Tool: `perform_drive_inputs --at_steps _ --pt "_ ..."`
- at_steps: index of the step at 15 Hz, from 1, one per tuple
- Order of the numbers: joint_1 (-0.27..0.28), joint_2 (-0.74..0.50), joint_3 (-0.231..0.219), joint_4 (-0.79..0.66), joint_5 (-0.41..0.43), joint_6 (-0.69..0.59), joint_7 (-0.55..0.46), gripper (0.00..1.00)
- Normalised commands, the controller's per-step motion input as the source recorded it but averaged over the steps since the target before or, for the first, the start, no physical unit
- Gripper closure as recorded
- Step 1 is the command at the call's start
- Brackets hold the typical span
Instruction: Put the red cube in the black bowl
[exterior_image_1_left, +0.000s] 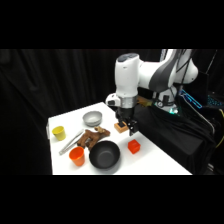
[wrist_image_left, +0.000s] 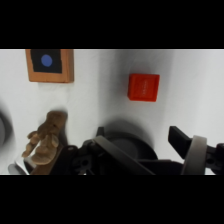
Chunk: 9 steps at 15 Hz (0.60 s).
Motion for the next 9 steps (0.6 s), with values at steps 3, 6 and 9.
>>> perform_drive_inputs --at_steps 3,6,9 --pt "0.078 -0.12 0.075 -0.28 -0.013 0.34 0.21 0.0" --pt "0.057 -0.07 0.05 -0.23 -0.04 0.36 0.2 0.0" --pt "0.043 -0.01 0.017 -0.21 -0.14 0.41 0.25 0.0"
